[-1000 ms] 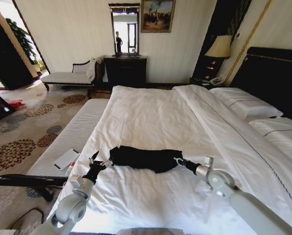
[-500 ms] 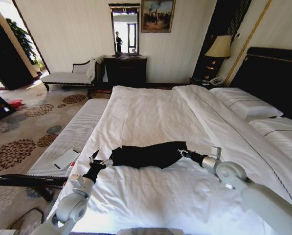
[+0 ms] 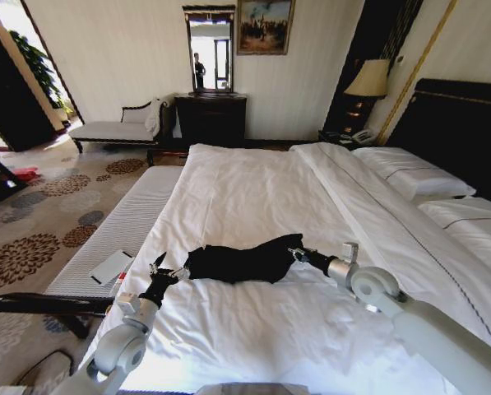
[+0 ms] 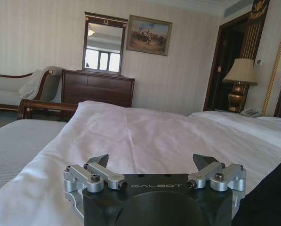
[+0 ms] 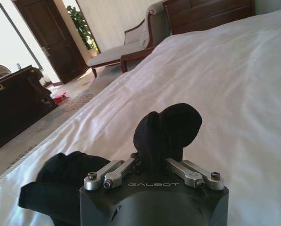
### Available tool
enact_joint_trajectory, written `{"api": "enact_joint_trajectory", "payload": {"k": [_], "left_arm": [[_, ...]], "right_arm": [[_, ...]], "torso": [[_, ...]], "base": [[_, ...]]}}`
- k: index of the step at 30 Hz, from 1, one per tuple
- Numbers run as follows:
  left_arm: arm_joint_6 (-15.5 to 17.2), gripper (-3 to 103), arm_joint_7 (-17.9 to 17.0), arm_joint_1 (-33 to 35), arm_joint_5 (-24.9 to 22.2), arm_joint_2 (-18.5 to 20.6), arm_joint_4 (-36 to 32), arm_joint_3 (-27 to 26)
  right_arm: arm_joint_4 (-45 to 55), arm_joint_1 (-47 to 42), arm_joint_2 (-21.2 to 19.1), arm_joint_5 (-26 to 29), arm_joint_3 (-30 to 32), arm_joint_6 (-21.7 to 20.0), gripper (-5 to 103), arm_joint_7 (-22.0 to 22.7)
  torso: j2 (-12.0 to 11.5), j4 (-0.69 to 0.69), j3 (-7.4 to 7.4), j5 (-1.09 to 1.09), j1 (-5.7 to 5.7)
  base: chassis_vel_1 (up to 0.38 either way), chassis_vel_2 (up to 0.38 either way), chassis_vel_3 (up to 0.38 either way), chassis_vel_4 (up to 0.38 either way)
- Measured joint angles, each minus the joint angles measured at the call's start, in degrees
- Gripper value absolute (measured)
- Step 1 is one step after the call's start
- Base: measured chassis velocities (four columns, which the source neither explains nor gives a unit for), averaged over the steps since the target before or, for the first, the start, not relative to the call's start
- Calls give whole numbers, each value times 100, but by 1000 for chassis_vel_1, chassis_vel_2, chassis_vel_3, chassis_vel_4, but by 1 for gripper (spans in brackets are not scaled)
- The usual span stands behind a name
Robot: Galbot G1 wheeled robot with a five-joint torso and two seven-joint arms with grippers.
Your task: Fold the clothes on the bed.
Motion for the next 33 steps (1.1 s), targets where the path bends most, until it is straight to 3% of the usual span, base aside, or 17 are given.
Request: {"api": "enact_joint_trajectory", "payload": {"k": [6, 18, 33], "left_arm": [[2, 100, -1, 0, 0, 0, 0, 1], [4, 100, 0, 0, -1, 0, 1, 1], [4, 100, 1, 0, -1, 0, 2, 1]], "right_arm": [[120, 532, 140, 208, -634, -2, 9, 118], [-467, 2174, 886, 501, -2374, 328, 9, -57], [-947, 2637, 1494, 394, -3321, 380, 9, -111]], "torso": [[0, 0, 0, -1, 0], [0, 1, 1, -1, 0], [0, 0, 0, -1, 0]], "base": [[0, 0, 0, 0], [0, 0, 0, 0], [0, 0, 0, 0]]}}
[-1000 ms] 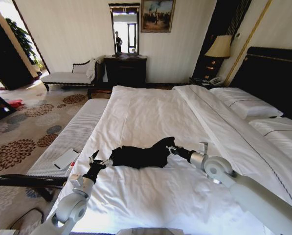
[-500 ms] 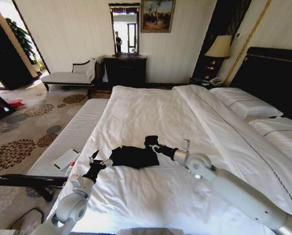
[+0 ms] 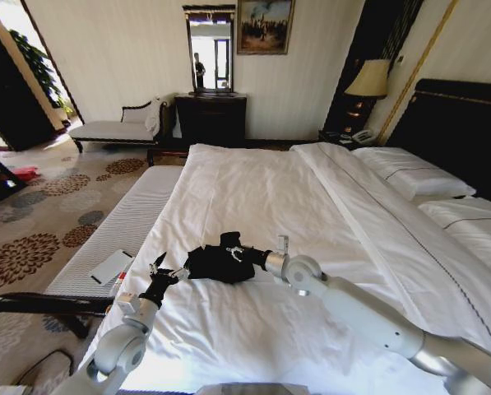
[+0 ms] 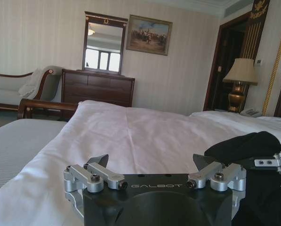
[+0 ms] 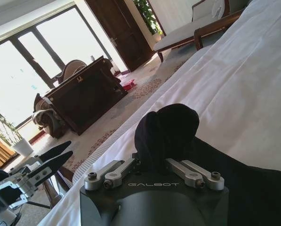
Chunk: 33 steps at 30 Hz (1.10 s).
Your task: Fold the clothes on the bed.
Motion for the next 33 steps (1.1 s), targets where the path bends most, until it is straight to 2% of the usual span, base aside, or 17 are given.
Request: {"api": "enact_joint_trajectory", "payload": {"k": [8, 10, 13, 17, 19, 22, 23, 26, 28, 32, 33], "left_arm": [[-1, 100, 0, 0, 0, 0, 0, 0], [-1, 100, 0, 0, 0, 0, 0, 0], [-1, 100, 0, 0, 0, 0, 0, 0], [-1, 100, 0, 0, 0, 0, 0, 0], [-1, 100, 0, 0, 0, 0, 0, 0], [-1, 100, 0, 0, 0, 0, 0, 0], [-1, 100, 0, 0, 0, 0, 0, 0], [-1, 100, 0, 0, 0, 0, 0, 0], [-1, 100, 0, 0, 0, 0, 0, 0], [-1, 100, 0, 0, 0, 0, 0, 0], [-1, 100, 0, 0, 0, 0, 0, 0]], "right_arm": [[-334, 115, 222, -23, -254, 15, 9, 78], [-369, 121, 249, -26, -288, 19, 5, 93], [-410, 122, 300, -52, -317, 32, 10, 127], [-414, 130, 334, -62, -334, 54, 30, 146], [-415, 143, 336, -68, -341, 69, 30, 144], [-430, 221, 334, -147, -372, 149, 47, 149], [-430, 221, 334, -147, -372, 149, 47, 149], [-425, 293, 331, -115, -371, 189, 63, 151], [-424, 307, 337, -84, -356, 214, 63, 157], [-422, 313, 362, 70, -177, 302, 85, 208], [-422, 313, 362, 70, -177, 302, 85, 208]], "torso": [[0, 0, 0, 1, 0], [0, 0, 0, 0, 0], [0, 0, -1, 1, 0], [0, 0, 0, 1, 0], [0, 0, -1, 1, 0], [0, 0, -1, 1, 0], [0, 0, -1, 1, 0], [0, 0, 0, 1, 0], [0, 0, 0, 1, 0], [0, 0, 0, 1, 0], [0, 0, 0, 1, 0]], "base": [[0, 0, 0, 0], [0, 0, 0, 0], [0, 0, 0, 0], [0, 0, 0, 0], [0, 0, 0, 0], [0, 0, 0, 0], [0, 0, 0, 0], [0, 0, 0, 0], [0, 0, 0, 0], [0, 0, 0, 0], [0, 0, 0, 0]]}}
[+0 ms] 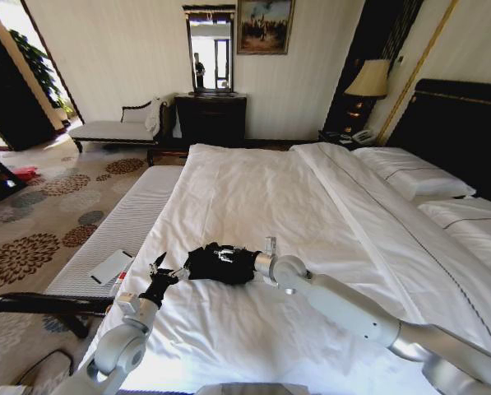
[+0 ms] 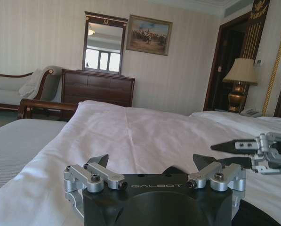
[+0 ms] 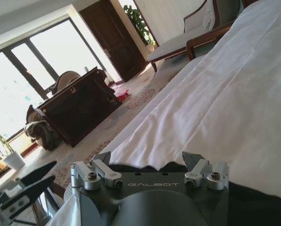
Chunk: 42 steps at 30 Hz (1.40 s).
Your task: Fold the clothes on the bed.
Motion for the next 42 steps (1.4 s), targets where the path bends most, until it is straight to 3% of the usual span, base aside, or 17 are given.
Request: {"api": "enact_joint_trajectory", "payload": {"k": [5, 13, 17, 18, 20, 21, 23, 26, 27, 31, 37, 42], "left_arm": [[0, 100, 0, 0, 0, 0, 0, 0], [0, 100, 0, 0, 0, 0, 0, 0], [-1, 100, 0, 0, 0, 0, 0, 0], [-1, 100, 0, 0, 0, 0, 0, 0], [-1, 100, 1, 0, 0, 1, 0, 0], [-1, 100, 1, 0, 0, 1, 0, 0], [-1, 100, 0, 0, 0, 1, 0, 0], [-1, 100, 2, 0, 0, 0, 0, 0], [-1, 100, 2, 0, 0, 0, 0, 0], [-2, 100, 2, 0, 0, 1, 0, 0], [-2, 100, 1, 0, 0, 1, 0, 1], [-1, 100, 0, 0, 0, 1, 0, 1]], "right_arm": [[-12, -176, -118, -45, 410, 70, 99, 55], [-2, -1111, -464, -930, 1293, 237, 100, -94], [-130, -1992, -517, -1759, 2303, 630, 100, -8], [-130, -1992, -517, -1759, 2303, 630, 100, -8], [-127, -2549, -518, -2322, 3136, 866, 100, 48], [-127, -2549, -518, -2322, 3136, 866, 100, 48], [-33, -3019, -477, -2972, 3864, 1067, 100, 45], [136, -3848, -243, -4147, 4937, 1443, 100, 43], [136, -3848, -243, -4147, 4937, 1443, 100, 43], [364, -4814, 314, -5417, 5985, 1882, 100, 13], [742, -5538, 911, -5996, 6522, 2161, 100, 10], [1008, -5853, 1247, -6082, 6618, 2191, 100, -32]], "torso": [[0, 0, 0, 0, 0], [0, 0, 0, 1, 0], [0, -2, 0, 2, -1], [0, -2, 0, 2, -1], [0, 0, -1, 2, -1], [0, 0, -1, 2, -1], [0, 0, 0, 2, 0], [1, 2, 0, -1, -1], [1, 2, 0, -1, -1], [1, -4, -1, 1, -1], [1, 0, -1, -1, -1], [1, 0, -1, 0, -1]], "base": [[0, 0, 0, 0], [0, 0, 0, 0], [0, 0, 0, 0], [0, 0, 0, 0], [0, 0, 0, 0], [0, 0, 0, 0], [0, 0, 0, 0], [0, 0, 0, 0], [0, 0, 0, 0], [0, 0, 0, 0], [0, 0, 0, 0], [0, 0, 0, 0]]}}
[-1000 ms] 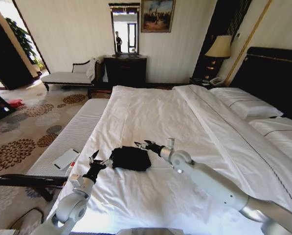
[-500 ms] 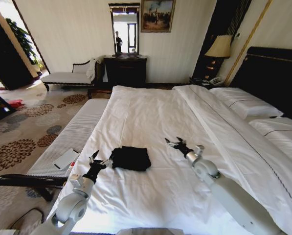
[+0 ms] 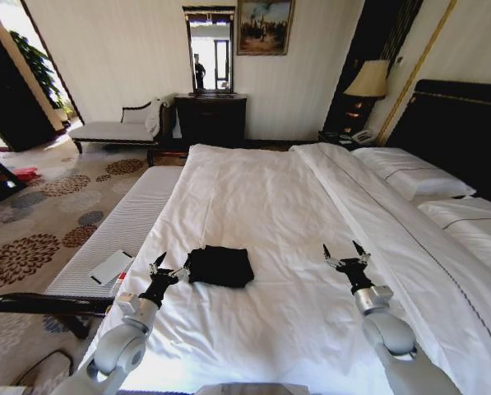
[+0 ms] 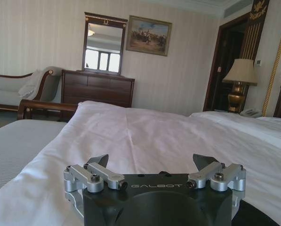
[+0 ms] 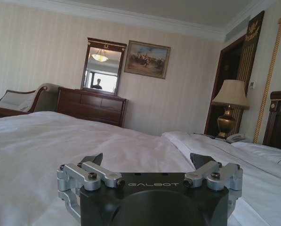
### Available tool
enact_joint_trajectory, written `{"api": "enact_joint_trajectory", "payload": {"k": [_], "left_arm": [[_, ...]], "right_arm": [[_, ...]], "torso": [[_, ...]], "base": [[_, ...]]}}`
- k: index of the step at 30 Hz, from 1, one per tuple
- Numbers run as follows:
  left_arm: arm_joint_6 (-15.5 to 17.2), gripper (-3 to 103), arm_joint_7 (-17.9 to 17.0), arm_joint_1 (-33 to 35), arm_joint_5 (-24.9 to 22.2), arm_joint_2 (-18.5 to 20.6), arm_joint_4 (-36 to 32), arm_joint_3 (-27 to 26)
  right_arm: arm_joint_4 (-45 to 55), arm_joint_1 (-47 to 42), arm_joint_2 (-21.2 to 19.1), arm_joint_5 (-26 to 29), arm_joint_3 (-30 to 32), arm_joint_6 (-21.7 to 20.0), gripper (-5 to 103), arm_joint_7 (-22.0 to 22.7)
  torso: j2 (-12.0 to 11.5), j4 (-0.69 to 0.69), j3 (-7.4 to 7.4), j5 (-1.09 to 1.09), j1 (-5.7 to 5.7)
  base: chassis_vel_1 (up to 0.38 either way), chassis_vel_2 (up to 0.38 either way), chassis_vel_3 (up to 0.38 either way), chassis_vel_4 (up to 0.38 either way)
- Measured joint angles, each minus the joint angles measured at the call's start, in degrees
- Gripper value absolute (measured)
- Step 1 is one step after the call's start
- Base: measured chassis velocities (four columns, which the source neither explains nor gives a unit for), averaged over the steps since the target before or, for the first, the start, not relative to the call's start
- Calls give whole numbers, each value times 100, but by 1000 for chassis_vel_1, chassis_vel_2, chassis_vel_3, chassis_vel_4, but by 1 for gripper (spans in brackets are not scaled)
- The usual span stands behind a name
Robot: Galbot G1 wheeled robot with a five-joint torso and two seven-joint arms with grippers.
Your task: Fold the clothes on the bed.
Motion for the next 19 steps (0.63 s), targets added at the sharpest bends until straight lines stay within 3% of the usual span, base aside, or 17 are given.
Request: {"api": "enact_joint_trajectory", "payload": {"k": [6, 19], "left_arm": [[0, 100, 0, 0, 0, 0, 0, 0], [1, 100, 0, 0, 0, 0, -1, 0]], "right_arm": [[195, -191, 250, -108, 1, 38, 100, -24], [237, -165, 283, -74, -30, 6, 100, 18]], "torso": [[0, 0, 0, 0, 1], [0, 0, 1, 0, 1]], "base": [[0, 0, 0, 0], [0, 0, 0, 0]]}}
